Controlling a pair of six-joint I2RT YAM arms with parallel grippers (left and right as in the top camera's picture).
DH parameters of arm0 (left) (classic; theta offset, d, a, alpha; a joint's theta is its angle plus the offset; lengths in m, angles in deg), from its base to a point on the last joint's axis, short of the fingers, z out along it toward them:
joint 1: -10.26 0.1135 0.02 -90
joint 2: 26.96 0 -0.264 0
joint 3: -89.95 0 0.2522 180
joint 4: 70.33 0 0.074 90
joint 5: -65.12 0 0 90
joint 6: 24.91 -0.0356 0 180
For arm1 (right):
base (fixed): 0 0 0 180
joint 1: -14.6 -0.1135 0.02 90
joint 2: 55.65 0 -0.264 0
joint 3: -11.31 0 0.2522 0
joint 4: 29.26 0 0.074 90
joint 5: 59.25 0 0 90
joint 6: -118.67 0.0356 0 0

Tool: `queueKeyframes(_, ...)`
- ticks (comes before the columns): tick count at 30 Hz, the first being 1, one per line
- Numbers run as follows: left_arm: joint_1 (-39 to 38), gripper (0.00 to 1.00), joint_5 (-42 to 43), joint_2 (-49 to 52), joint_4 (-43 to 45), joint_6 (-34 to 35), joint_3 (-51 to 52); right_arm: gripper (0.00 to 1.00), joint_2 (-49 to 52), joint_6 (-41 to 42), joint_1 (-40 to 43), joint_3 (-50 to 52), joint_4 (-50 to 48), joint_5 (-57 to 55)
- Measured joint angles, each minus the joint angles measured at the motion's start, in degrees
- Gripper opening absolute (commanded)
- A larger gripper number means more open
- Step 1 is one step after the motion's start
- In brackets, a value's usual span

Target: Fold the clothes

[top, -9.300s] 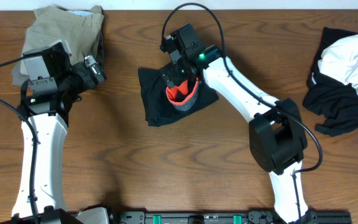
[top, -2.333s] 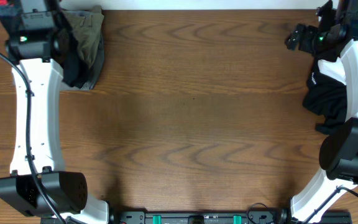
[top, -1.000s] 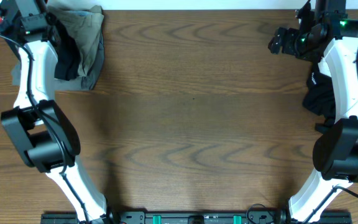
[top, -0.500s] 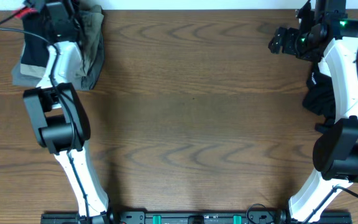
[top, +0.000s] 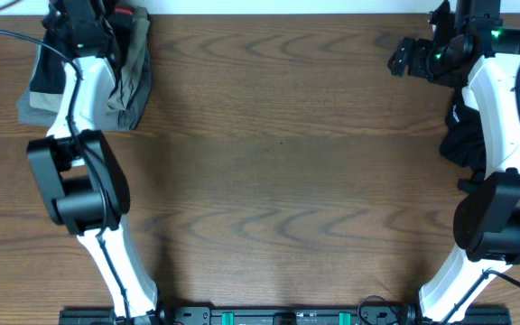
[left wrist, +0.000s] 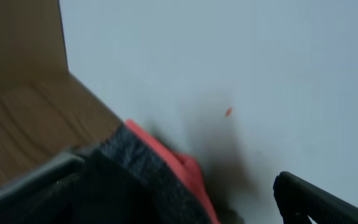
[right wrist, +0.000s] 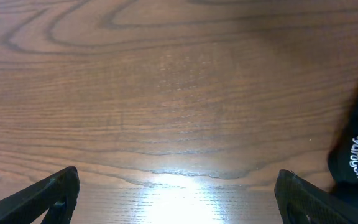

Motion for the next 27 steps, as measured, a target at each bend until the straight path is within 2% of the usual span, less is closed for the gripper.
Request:
queueKeyframes(10,0.4,0.98,3.1,-4.1,-10.8,-8.3,-0.2,0.99,0.0,0.0,-0.3,0.0,-1.2,0.0)
queueKeyframes(14,0.5,0.98,3.9,-4.1,-11.5,-12.3,-0.2,0.99,0.0,0.0,-0.3,0.0,-1.4,0.0)
queueKeyframes(19,1.7,0.98,7.1,-4.1,-7.3,-17.0,-0.2,0.99,0.0,0.0,-0.3,0.0,-1.4,0.0)
queueKeyframes(27,5.4,0.98,11.1,-0.8,5.7,-20.9,-0.3,0.99,0.0,0.0,-0.3,0.0,-1.4,0.0)
